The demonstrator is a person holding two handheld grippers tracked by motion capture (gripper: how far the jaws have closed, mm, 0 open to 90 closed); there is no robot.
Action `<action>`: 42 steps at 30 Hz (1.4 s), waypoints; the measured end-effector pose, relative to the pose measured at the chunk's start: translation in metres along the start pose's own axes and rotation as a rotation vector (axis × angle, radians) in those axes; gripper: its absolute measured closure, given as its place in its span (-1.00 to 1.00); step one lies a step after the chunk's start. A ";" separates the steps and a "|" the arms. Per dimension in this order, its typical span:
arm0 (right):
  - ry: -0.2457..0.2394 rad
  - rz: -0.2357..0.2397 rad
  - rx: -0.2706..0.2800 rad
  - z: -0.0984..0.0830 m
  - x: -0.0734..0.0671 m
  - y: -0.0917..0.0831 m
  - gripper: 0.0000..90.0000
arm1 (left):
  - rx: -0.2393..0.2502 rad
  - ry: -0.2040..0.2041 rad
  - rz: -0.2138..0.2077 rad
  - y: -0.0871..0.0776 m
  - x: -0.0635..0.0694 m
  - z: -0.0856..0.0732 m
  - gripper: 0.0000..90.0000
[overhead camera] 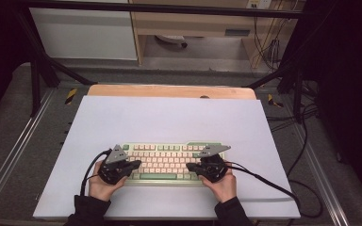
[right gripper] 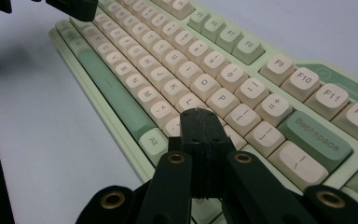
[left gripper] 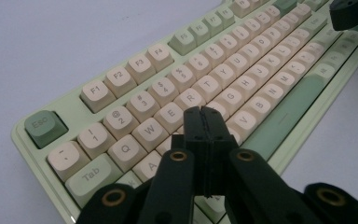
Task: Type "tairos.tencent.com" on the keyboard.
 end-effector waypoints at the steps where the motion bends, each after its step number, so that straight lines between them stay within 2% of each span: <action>1: -0.002 -0.001 0.001 0.000 0.000 0.000 1.00 | 0.001 -0.001 0.001 0.000 0.000 0.001 1.00; 14: -0.004 -0.005 -0.004 0.000 0.000 -0.002 1.00 | -0.011 0.005 0.028 0.014 0.002 0.013 1.00; 19: -0.004 -0.005 -0.007 -0.001 0.000 -0.001 1.00 | -0.013 -0.006 0.039 0.019 -0.001 0.016 1.00; 23: -0.006 -0.005 -0.005 -0.001 0.000 -0.001 1.00 | -0.014 -0.022 0.052 0.023 -0.006 0.015 1.00; 33: -0.006 -0.005 -0.006 -0.001 0.000 -0.001 1.00 | -0.031 -0.024 0.060 0.033 -0.010 0.010 1.00; 42: -0.007 -0.005 -0.009 -0.002 0.001 -0.001 1.00 | -0.026 -0.020 0.058 0.033 -0.011 0.009 1.00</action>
Point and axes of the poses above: each handheld gripper's, and its own axes: y roughly forward along the jaws, z roughly out of its top, x roughly to its right, the point moved 9 cm from there along y, roughly forward along the jaws, and after that the axes turned 8 degrees about -y, right-handed, at the moved point
